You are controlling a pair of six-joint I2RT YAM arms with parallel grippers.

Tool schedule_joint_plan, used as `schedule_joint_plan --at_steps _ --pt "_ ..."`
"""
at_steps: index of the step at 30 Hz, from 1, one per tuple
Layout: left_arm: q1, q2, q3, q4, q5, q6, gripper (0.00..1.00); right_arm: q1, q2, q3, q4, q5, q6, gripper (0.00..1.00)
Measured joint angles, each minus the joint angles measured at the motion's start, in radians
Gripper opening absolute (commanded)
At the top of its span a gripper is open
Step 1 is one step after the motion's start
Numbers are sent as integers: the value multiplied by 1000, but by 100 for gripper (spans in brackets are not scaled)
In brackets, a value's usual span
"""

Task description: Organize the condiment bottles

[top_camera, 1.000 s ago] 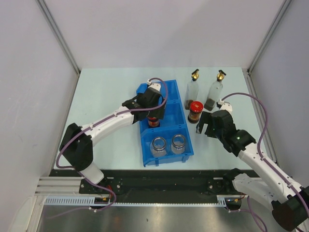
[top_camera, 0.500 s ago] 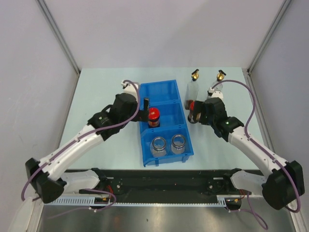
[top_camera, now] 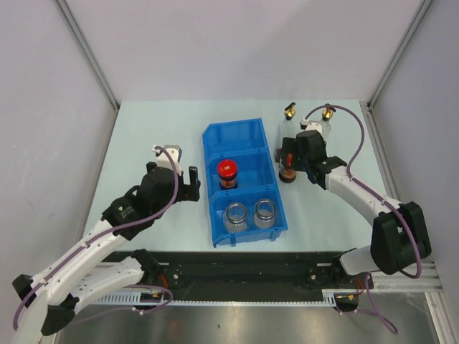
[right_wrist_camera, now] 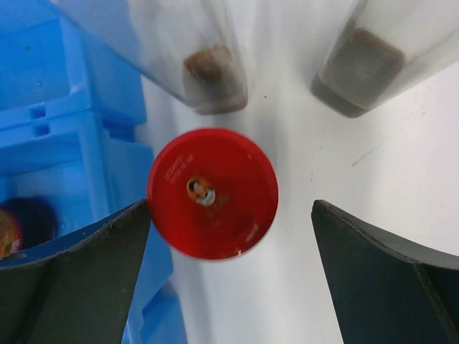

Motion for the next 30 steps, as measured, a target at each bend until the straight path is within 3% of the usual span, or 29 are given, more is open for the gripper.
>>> schedule_joint_plan --at_steps 5,8,9,13,16,17,19,30 --pt "0 18 -23 8 0 0 100 -13 79 46 9 -2 0 96" --pt "0 30 -35 5 0 0 100 -14 119 64 14 -5 0 88" --pt "0 33 -38 5 0 0 100 -15 130 67 15 -5 0 78" --pt "0 36 -40 5 0 0 100 -13 158 78 19 -14 2 61" --pt "0 37 -41 6 0 0 100 -14 159 81 18 -10 5 37" --pt "0 37 -42 6 0 0 100 -14 160 82 17 -10 4 17" --pt "0 38 -43 6 0 0 100 -14 160 82 15 -8 5 1" --pt "0 47 -43 7 0 0 100 -15 104 85 -70 34 3 0"
